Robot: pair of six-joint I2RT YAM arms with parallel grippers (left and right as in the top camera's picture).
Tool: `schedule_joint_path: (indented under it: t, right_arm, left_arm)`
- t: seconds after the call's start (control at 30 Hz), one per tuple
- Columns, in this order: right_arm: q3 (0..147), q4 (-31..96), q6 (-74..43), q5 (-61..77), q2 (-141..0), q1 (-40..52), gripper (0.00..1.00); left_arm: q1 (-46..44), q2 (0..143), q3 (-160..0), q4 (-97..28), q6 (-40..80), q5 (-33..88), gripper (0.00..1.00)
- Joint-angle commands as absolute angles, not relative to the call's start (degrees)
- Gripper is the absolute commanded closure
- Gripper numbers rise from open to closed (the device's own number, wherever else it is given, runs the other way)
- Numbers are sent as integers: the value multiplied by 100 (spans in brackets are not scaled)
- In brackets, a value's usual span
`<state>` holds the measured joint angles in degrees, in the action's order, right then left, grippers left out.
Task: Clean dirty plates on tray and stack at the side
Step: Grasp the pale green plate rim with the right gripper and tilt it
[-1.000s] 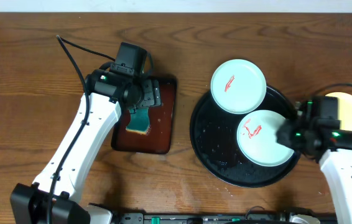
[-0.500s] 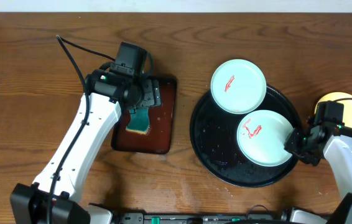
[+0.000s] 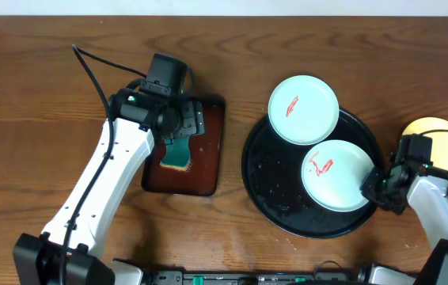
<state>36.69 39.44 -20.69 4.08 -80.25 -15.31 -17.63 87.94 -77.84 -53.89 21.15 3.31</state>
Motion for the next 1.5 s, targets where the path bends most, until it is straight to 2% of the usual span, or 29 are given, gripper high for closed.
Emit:
schedule_joint_path:
  t: [0.0,0.03,0.23,0.5,0.73,1.03,1.27,1.47]
  right_arm:
    - [3524,3841,-2119,384,-8053,-1570,96]
    - [3529,3830,-2119,314,-8051,-1570,99]
    - [3894,4394,-2115,185,-7767,-1570,99]
    - [4521,5363,-1903,-32,-6613,-1564,99]
    - [4482,4895,-746,1844,-6178,-1229,99]
    - [3793,3557,-784,1894,-7310,-32,99]
    - [3760,2952,-1372,1999,-8364,84,99]
    - [3824,2521,-701,2171,-8423,36,98]
  left_arm:
    - [-1737,8733,-7795,-5411,2102,346,16]
    - [-1737,8733,-7795,-5411,2102,344,16]
    - [-1737,8733,-7795,-5411,2102,346,16]
    - [-1737,8733,-7795,-5411,2102,346,16]
    - [-1737,8733,-7795,-5411,2102,346,16]
    - [-1737,8733,-7795,-5411,2099,346,16]
    - [-1739,8733,-7795,-5413,2099,346,16]
    - [-1739,8733,-7795,-5413,2099,346,16]
